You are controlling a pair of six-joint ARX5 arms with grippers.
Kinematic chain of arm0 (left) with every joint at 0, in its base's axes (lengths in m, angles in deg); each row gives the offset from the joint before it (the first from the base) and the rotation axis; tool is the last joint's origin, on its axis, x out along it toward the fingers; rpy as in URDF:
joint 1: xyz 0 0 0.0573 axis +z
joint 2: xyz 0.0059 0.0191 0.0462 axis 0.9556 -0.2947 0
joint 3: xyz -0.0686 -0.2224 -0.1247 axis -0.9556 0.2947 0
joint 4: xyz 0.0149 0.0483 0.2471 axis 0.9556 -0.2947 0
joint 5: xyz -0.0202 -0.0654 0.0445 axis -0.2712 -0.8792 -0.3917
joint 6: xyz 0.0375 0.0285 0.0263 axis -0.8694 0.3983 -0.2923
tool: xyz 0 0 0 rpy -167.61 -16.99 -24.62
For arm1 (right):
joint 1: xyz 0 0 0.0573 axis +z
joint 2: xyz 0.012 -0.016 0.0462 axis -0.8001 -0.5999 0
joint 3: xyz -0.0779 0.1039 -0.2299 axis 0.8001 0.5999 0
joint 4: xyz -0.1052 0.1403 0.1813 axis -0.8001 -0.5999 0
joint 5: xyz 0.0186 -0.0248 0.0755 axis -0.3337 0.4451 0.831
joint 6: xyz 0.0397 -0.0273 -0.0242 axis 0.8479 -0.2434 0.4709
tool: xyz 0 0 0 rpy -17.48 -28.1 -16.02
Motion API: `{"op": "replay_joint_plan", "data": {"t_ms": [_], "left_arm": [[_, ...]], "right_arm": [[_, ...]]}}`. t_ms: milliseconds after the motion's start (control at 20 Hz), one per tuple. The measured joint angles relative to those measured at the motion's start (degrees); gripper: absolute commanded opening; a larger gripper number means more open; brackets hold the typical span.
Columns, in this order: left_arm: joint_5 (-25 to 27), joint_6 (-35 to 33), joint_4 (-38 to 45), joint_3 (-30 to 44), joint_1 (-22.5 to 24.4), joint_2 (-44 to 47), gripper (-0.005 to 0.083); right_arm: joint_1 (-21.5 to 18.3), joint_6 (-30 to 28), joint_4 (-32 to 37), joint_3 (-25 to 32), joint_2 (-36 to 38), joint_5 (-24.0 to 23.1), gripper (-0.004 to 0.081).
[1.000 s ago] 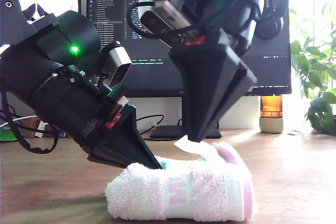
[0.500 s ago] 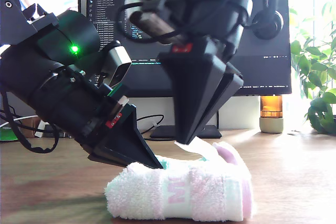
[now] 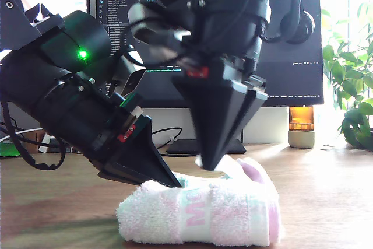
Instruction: Fold the tea towel to a neat square and place it to the right
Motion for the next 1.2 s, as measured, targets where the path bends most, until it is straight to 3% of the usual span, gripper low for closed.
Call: {"op": "replay_joint_plan", "data": {"t_ms": [200, 550, 1200], "left_arm": [[0.0, 0.0, 0.1, 0.0, 0.0, 0.0, -0.002], [0.0, 0.0, 0.1, 0.0, 0.0, 0.0, -0.002], [-0.7, 0.0, 1.0, 0.0, 0.0, 0.0, -0.002]], "right_arm": [[0.1, 0.0, -1.2, 0.0, -0.2, -3.6, -0.0012], [-0.2, 0.0, -2.5, 0.0, -4.5, -5.5, -0.0012], [-1.7, 0.0, -2.7, 0.0, -6.3, -4.5, -0.0011]]}}
